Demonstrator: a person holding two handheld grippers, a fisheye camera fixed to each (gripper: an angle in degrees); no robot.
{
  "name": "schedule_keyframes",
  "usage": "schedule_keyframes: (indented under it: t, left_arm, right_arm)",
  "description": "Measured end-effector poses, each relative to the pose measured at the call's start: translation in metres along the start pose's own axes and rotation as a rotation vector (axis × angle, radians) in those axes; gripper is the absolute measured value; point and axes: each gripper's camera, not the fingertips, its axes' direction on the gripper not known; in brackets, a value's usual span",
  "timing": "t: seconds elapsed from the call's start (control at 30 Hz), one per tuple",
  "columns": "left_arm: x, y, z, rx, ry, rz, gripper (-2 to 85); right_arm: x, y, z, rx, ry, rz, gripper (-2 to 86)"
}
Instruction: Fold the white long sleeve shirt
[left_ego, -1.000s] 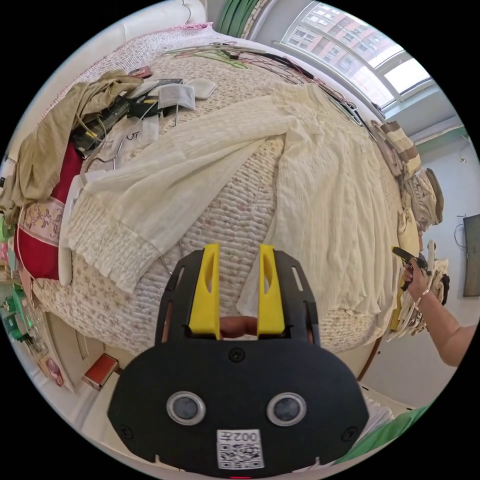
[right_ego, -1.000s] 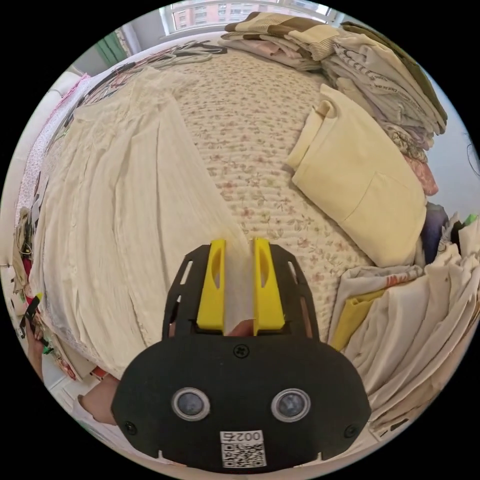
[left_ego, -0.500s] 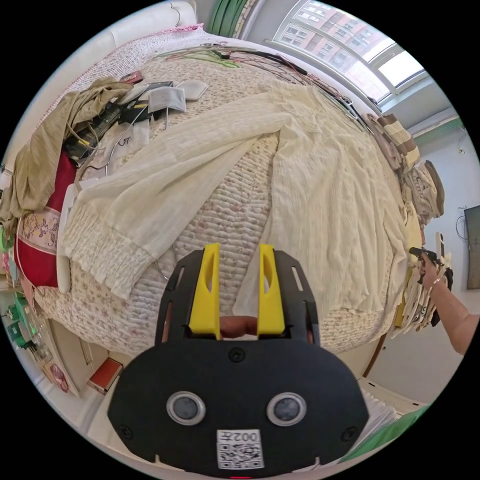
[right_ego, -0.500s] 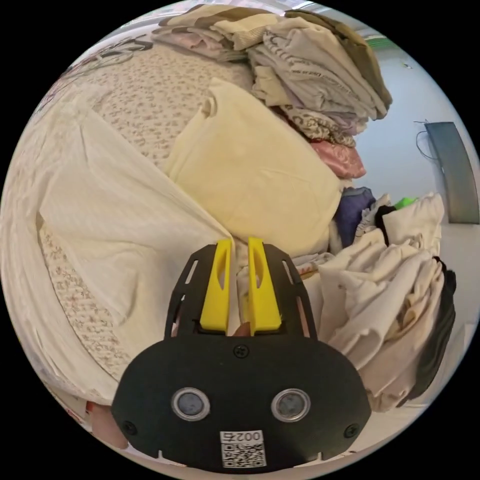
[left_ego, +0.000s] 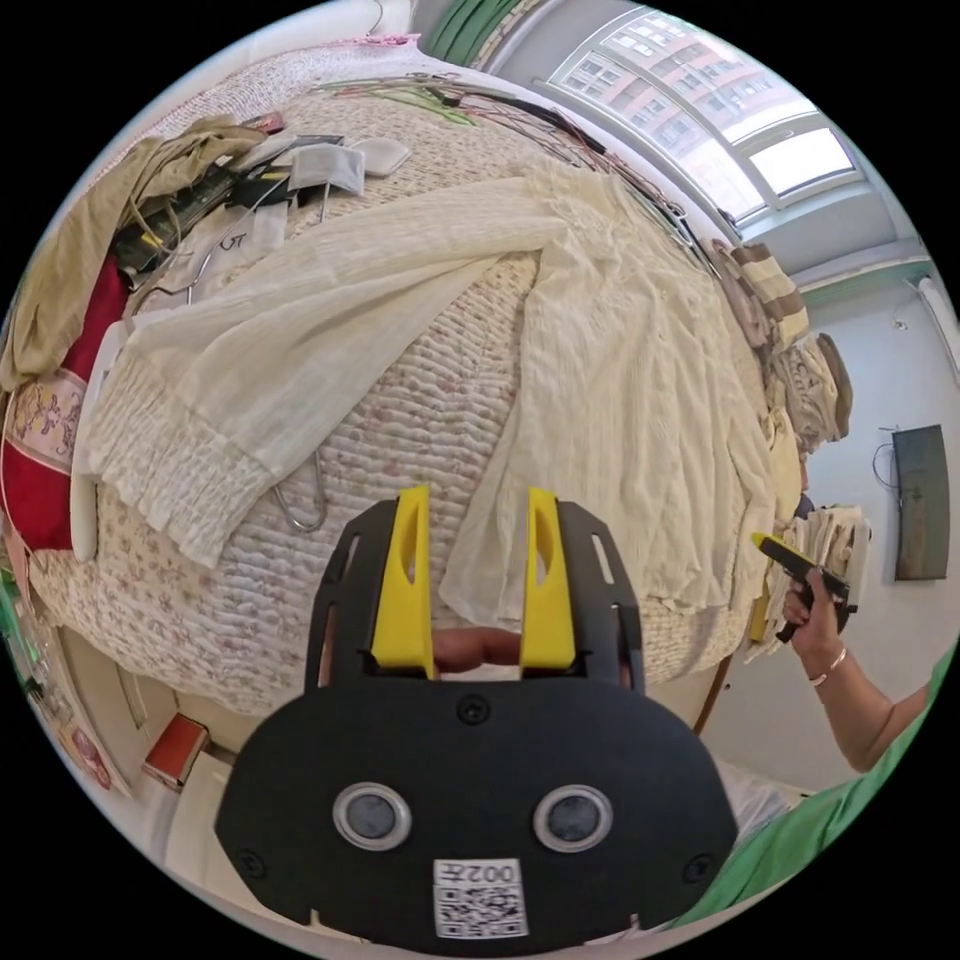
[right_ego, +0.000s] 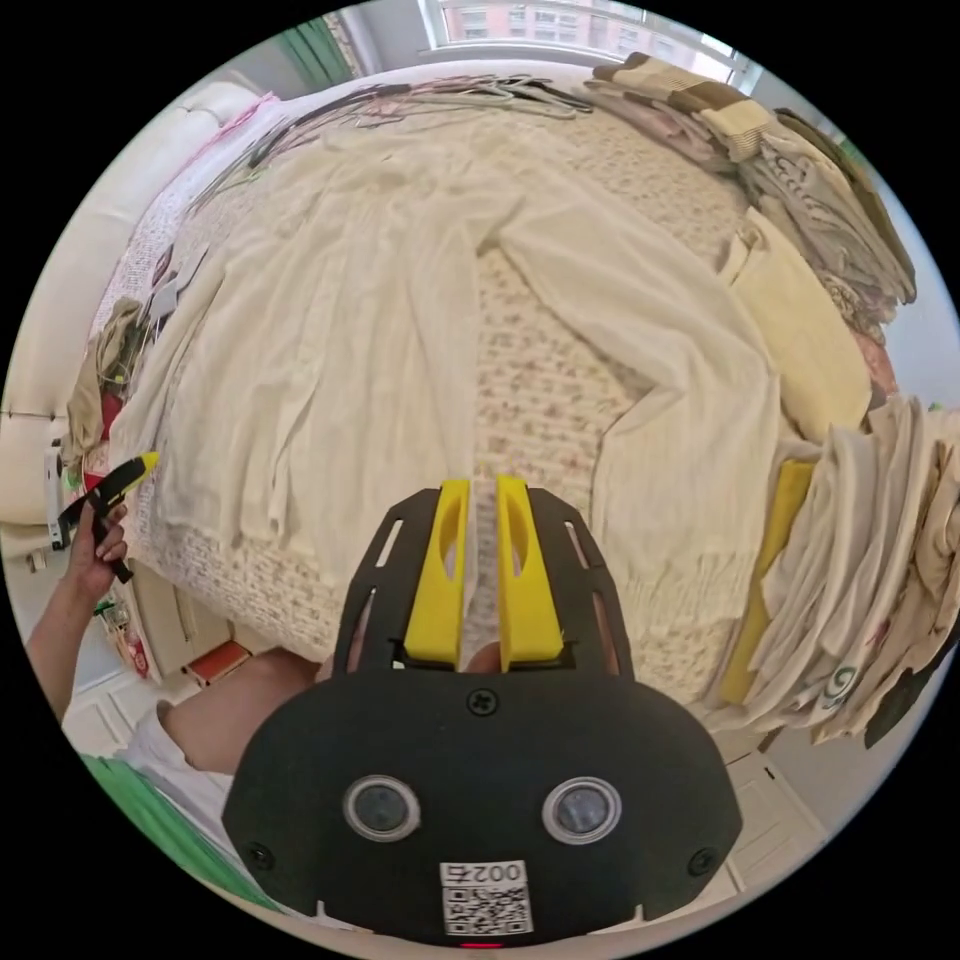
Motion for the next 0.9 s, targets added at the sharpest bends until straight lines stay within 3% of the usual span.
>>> schedule_keyframes:
  t: [0.2,0.4,0.53,0.7,0.9]
  left_arm:
    - [0.004,0.003,0.010,-0.018,0.004,0.031,13.7]
    - [0.033,0.005,0.012,-0.051,-0.144,0.144,13.7]
    - [0.051,0.010,0.016,-0.046,-0.249,0.155,12.6]
    - [0.057,0.011,0.031,-0.125,-0.133,0.065,8.1]
    - [0.059,-0.002,0.031,-0.172,-0.194,-0.035,-0.6]
  right_arm:
    - [0.002,0.012,0.030,-0.080,-0.044,0.057,11.0]
    - [-0.008,0.009,0.034,-0.090,-0.003,0.080,12.0]
    - [-0.021,0.009,0.024,-0.095,-0.029,0.070,8.3]
    - [-0.040,0.015,0.016,-0.117,-0.082,0.019,2.6]
    - [-0.039,0.011,-0.022,-0.059,-0.002,0.034,-0.8]
